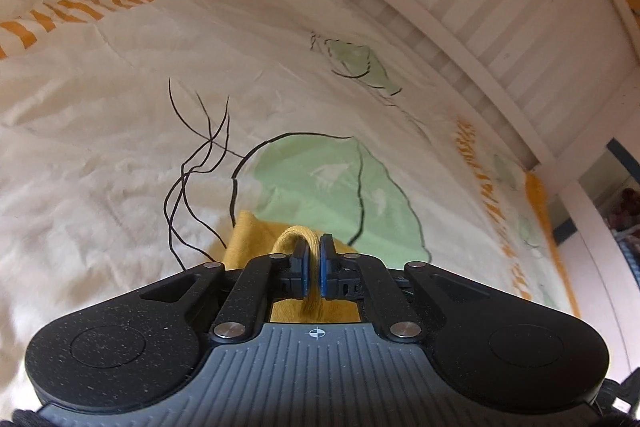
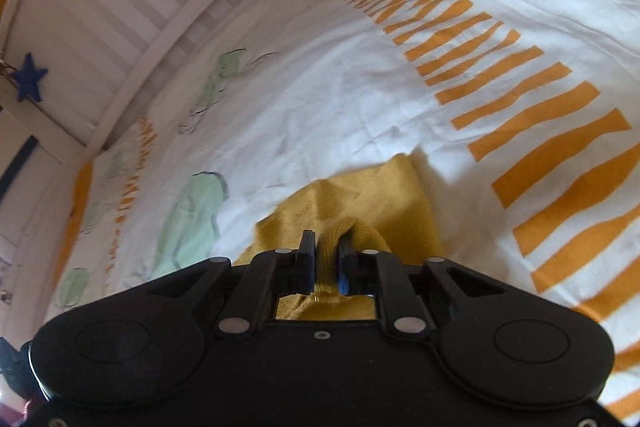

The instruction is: Fold small clothes

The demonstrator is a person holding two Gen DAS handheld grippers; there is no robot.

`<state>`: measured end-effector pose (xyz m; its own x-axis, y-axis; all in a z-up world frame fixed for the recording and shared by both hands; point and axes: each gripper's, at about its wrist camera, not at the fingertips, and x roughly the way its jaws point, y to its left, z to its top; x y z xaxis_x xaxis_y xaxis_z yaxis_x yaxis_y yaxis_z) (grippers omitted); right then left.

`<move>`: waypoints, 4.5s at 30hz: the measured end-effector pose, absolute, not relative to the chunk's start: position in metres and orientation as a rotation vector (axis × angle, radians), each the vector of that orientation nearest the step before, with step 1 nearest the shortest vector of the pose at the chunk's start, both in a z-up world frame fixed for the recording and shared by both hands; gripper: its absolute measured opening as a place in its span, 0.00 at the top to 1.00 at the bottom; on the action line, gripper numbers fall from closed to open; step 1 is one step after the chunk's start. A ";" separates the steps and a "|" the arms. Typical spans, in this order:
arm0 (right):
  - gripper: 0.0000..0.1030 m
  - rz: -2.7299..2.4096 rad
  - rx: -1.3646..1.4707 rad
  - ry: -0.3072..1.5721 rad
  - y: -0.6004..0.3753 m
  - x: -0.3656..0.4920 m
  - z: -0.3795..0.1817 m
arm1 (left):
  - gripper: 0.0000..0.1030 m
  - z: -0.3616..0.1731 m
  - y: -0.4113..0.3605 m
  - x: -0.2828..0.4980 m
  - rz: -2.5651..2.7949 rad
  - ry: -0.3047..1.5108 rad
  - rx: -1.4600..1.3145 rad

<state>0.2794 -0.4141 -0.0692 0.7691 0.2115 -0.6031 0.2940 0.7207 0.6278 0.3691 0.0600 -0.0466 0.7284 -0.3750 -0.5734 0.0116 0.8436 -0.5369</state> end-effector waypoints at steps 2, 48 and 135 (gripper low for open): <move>0.76 -0.066 0.779 0.701 -0.416 0.280 -0.072 | 0.73 -0.048 0.061 0.371 -0.187 0.726 -0.517; 0.32 -0.194 0.220 0.718 -0.357 0.320 -0.059 | 0.52 -0.092 -0.005 0.302 -0.318 0.802 -0.043; 0.00 -0.129 0.167 0.602 -0.312 0.261 -0.112 | 0.42 -0.081 -0.028 0.276 -0.133 0.863 0.075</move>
